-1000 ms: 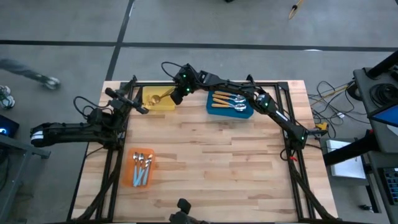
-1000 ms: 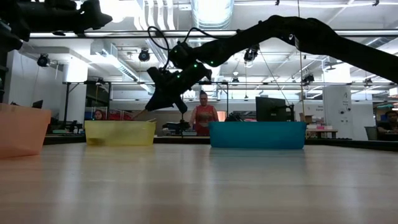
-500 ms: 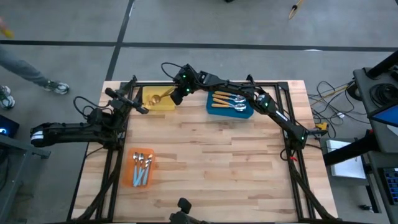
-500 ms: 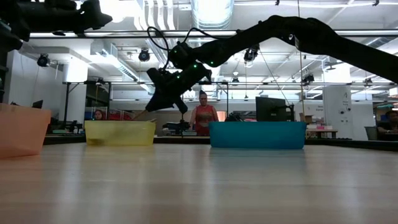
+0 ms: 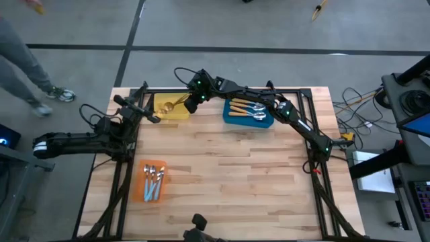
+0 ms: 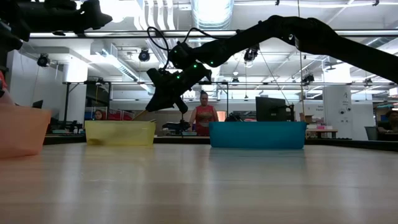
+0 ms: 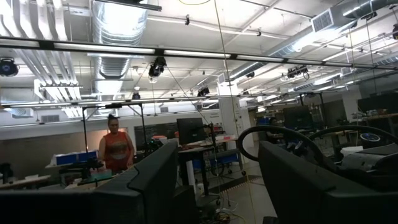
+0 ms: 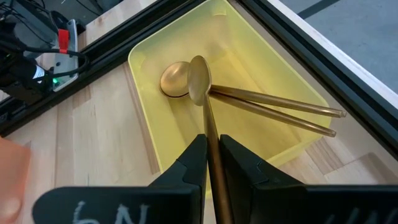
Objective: Sort silverware by color (type)
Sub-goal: Put the gold spoon into the yellow bin
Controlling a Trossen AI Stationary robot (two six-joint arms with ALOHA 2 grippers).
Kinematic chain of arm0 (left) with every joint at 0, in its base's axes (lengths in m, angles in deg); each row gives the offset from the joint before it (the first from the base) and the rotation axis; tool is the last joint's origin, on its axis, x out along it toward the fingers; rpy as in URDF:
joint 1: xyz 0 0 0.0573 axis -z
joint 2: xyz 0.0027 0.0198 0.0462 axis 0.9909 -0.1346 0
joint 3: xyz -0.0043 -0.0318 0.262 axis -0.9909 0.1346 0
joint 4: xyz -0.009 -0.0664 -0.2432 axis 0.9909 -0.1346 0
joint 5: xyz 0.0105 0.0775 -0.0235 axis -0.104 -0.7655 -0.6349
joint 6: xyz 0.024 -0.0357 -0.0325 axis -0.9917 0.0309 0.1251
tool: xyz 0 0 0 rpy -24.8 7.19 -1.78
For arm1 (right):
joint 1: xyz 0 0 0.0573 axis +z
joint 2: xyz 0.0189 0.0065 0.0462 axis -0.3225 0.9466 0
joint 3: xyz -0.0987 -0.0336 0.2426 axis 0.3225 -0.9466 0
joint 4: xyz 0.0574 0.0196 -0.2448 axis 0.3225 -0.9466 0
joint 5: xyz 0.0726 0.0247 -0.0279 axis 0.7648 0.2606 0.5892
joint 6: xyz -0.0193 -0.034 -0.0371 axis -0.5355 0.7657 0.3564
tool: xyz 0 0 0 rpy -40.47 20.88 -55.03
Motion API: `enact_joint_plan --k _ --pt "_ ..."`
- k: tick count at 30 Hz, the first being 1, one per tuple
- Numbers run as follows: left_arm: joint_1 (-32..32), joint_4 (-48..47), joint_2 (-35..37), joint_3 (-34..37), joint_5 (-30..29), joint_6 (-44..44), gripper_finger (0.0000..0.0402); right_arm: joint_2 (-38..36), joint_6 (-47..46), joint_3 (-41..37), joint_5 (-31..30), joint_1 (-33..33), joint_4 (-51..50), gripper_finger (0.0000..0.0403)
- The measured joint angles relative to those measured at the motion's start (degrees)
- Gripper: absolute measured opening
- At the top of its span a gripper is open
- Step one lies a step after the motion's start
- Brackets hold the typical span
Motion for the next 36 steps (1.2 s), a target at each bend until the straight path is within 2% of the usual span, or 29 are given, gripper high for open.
enact_joint_plan --k 28,36 --pt "0.0 0.0 0.0 0.0 0.0 0.0 0.0205 0.0 0.0 0.0 0.0 0.0 0.0 0.0027" --pt "0.0 0.0 0.0 0.0 0.0 0.0 0.0205 0.0 -0.6 0.0 -0.4 0.0 0.0 0.0049"
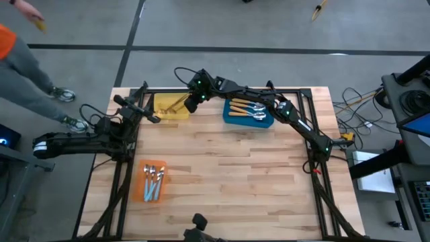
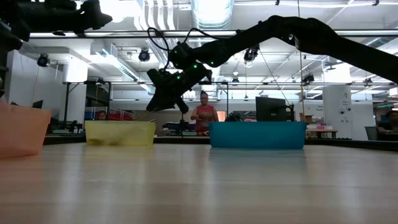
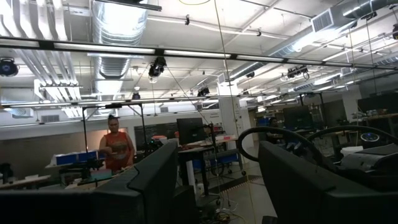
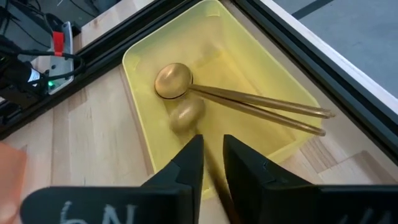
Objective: Sort silverware by color (type)
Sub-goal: Put the gold spoon into the yellow bin, then return to Home Position
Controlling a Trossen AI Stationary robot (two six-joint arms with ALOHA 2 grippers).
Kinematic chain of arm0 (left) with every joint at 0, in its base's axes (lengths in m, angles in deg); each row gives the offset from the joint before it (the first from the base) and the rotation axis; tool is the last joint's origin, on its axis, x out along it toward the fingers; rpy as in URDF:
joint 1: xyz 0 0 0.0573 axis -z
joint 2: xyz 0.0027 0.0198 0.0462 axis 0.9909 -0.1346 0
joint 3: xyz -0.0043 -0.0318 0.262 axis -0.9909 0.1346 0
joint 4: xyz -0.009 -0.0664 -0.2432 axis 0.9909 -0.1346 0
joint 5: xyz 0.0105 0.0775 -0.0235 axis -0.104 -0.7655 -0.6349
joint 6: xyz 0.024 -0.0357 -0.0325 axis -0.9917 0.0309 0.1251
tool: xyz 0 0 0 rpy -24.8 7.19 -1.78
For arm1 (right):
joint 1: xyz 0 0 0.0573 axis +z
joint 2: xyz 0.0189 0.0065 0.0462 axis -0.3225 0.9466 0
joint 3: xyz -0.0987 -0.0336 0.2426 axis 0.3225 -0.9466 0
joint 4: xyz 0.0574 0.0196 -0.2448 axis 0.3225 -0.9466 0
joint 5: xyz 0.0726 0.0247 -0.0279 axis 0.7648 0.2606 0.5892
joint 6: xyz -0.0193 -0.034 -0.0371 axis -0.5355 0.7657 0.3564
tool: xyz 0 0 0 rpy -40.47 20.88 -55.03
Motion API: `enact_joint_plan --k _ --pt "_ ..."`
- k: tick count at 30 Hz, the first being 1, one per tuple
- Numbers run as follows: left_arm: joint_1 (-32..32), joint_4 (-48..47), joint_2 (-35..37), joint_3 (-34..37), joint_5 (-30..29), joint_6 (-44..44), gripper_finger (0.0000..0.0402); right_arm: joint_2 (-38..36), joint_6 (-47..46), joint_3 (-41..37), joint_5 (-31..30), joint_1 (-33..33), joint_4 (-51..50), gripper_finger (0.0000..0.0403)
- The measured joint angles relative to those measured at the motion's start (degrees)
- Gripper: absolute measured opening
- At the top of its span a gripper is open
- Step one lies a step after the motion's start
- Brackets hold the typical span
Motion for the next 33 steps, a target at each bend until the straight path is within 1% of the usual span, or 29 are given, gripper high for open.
enact_joint_plan --k 5,10,15,19,21,25,28,30,33 --pt "0.0 0.0 0.0 0.0 0.0 0.0 0.0205 0.0 0.0 0.0 -1.7 0.0 0.0 0.0072" --pt "0.0 0.0 0.0 0.0 0.0 0.0 0.0205 0.0 0.0 0.0 -1.8 0.0 0.0 0.0096" --pt "0.0 0.0 0.0 0.0 0.0 0.6 0.0205 -0.2 0.3 0.3 -2.1 -0.4 -0.1 0.0109" --pt "0.1 -1.4 0.0 0.0 0.1 5.7 0.0205 -0.3 2.3 2.7 -2.2 -0.8 -0.2 0.0111" --pt "0.5 -4.4 0.0 0.0 0.2 9.6 0.0205 -0.5 4.4 4.0 -2.2 -0.9 -0.1 0.0108" --pt "1.8 -12.2 0.0 0.0 0.3 17.2 0.0205 -2.3 9.5 3.9 -2.2 -0.2 0.2 0.0099" --pt "3.6 -16.0 0.1 0.0 0.9 21.3 0.0205 -3.8 13.6 3.9 -2.1 0.5 -0.6 0.0091" --pt "5.1 -17.3 0.4 0.0 3.5 23.5 0.0205 -4.5 15.9 3.9 -2.1 1.1 -1.1 0.0085" --pt "8.1 -19.2 1.0 0.0 9.3 25.7 0.0205 -5.3 18.4 3.9 -2.0 1.9 -1.5 0.0076"
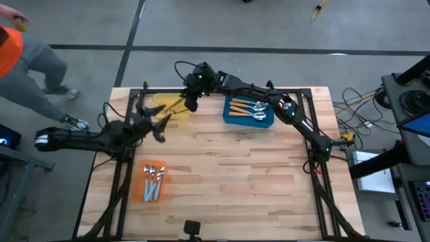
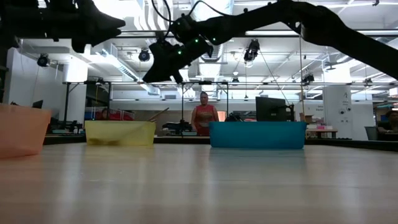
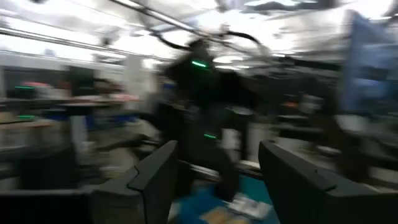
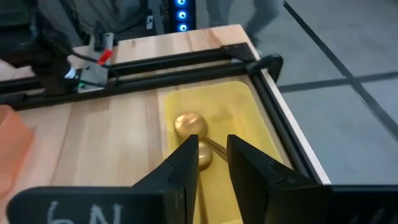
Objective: Sort silverware by color (type)
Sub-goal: Return to Home Position
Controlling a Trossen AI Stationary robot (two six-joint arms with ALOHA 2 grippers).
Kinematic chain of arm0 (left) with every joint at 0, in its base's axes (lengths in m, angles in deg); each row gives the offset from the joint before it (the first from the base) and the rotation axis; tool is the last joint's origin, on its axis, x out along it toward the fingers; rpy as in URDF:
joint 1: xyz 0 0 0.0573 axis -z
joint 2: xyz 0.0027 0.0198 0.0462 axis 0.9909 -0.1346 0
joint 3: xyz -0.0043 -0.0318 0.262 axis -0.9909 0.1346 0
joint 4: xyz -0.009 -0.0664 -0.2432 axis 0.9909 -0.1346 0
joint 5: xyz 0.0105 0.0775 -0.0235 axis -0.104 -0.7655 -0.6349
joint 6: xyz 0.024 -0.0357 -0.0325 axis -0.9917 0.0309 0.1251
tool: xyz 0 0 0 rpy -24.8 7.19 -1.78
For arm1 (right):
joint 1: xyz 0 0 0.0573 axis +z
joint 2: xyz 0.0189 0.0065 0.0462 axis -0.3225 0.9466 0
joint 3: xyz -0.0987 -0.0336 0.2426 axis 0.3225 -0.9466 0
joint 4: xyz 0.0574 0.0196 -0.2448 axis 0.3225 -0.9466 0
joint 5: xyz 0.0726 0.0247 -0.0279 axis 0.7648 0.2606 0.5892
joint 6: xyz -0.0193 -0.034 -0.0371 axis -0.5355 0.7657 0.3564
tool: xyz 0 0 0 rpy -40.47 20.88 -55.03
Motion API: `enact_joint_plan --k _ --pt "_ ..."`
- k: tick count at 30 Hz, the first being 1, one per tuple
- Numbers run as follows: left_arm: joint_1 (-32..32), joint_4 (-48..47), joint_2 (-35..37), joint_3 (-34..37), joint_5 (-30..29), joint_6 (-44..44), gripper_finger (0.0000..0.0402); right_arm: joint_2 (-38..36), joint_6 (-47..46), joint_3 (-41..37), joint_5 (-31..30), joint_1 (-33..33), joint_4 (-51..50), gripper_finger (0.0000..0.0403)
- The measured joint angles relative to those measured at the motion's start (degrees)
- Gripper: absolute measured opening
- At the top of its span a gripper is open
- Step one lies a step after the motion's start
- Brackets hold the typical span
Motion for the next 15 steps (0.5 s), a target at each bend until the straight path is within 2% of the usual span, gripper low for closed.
enact_joint_plan --k 3,6,12,15 --pt "3.9 -3.6 1.2 0.0 2.9 1.6 0.0205 -0.2 1.6 0.0 0.2 0.6 -0.3 0.0068" --pt "8.3 -8.3 3.5 0.0 2.8 2.4 0.0205 -0.3 2.1 0.0 2.3 0.7 -0.6 0.0060" --pt "16.5 -17.8 10.6 0.0 -2.8 2.5 0.0205 -0.3 2.1 0.0 8.1 0.7 -0.7 0.0052" --pt "19.3 -24.7 14.9 0.0 -2.8 3.2 0.0205 -0.3 2.4 0.0 9.0 0.9 -0.7 0.0052"
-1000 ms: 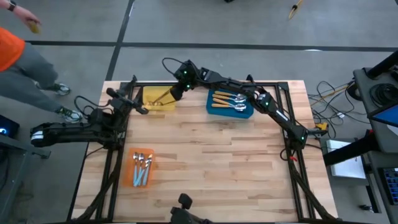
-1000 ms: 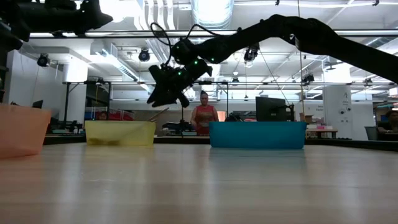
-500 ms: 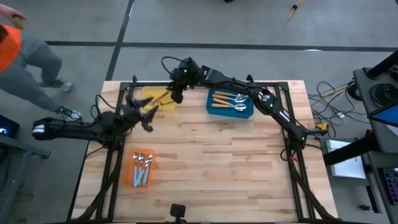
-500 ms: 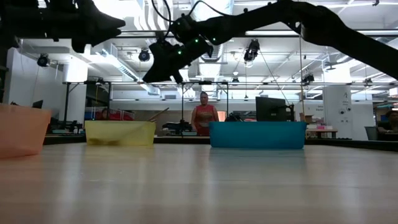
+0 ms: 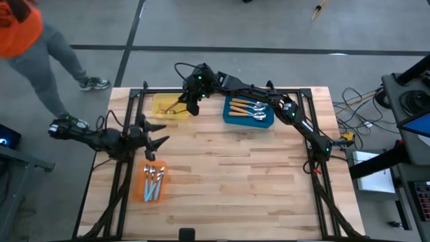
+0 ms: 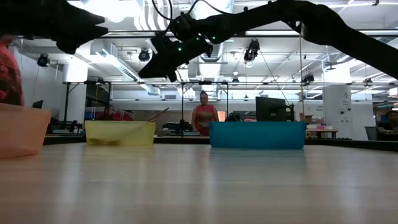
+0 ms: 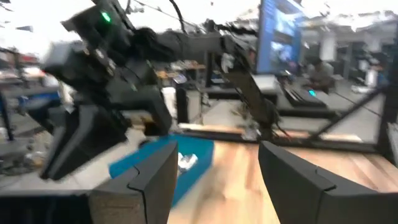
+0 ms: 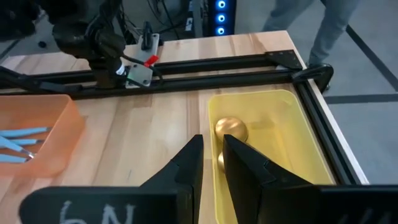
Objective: Sort silverware by color (type)
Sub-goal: Return to Home Position
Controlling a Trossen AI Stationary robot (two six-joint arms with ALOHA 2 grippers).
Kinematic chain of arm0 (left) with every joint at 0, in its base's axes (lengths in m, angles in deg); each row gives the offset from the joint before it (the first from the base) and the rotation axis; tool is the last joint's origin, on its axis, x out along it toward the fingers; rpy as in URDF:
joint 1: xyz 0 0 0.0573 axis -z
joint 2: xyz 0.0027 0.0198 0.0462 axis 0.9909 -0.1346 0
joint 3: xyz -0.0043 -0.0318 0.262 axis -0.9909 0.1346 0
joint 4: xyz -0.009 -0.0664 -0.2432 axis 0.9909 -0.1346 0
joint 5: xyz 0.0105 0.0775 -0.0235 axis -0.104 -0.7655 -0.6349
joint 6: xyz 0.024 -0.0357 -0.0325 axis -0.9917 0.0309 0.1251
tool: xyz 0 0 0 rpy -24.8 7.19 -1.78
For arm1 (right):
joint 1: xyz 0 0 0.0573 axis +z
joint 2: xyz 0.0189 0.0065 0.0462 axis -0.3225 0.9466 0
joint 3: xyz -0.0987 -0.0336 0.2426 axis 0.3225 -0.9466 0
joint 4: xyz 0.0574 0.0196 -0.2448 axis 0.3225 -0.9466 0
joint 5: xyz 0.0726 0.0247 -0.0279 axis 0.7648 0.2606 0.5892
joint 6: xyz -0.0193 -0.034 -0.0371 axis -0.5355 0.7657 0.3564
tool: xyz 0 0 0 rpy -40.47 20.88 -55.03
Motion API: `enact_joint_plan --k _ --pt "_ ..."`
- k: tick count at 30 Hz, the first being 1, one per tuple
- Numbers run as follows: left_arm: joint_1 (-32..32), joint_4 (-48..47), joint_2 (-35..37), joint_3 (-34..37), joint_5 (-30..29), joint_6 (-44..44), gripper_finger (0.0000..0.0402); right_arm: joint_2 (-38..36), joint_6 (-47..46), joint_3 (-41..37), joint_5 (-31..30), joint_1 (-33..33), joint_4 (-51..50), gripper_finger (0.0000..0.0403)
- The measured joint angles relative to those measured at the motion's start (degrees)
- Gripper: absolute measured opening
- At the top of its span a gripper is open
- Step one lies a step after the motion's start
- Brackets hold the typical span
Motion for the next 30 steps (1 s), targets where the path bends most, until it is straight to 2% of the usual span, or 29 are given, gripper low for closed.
enact_joint_plan --k 5,9,13,18,25,30 --pt "0.8 -10.0 5.9 0.0 0.1 4.6 0.0205 -0.2 1.4 0.0 0.0 0.2 0.0 0.0052" --pt "0.8 -14.7 9.4 0.0 4.3 4.8 0.0205 -0.9 3.1 0.0 0.0 0.5 0.5 0.0052" --pt "0.8 -21.5 12.4 0.0 5.1 6.8 0.0193 -1.7 4.8 0.0 0.2 1.0 0.5 0.0052" --pt "0.8 -25.7 15.4 0.0 5.2 9.2 0.0150 -2.6 6.5 0.0 4.5 1.6 0.2 0.0052" --pt "0.7 -28.4 15.6 0.0 5.8 7.8 0.0067 -3.4 10.5 0.0 4.9 3.0 -1.2 0.0052" --pt "0.7 -28.6 15.6 0.0 5.7 7.7 0.0023 -4.1 11.2 -0.1 7.7 4.1 -2.6 0.0052"
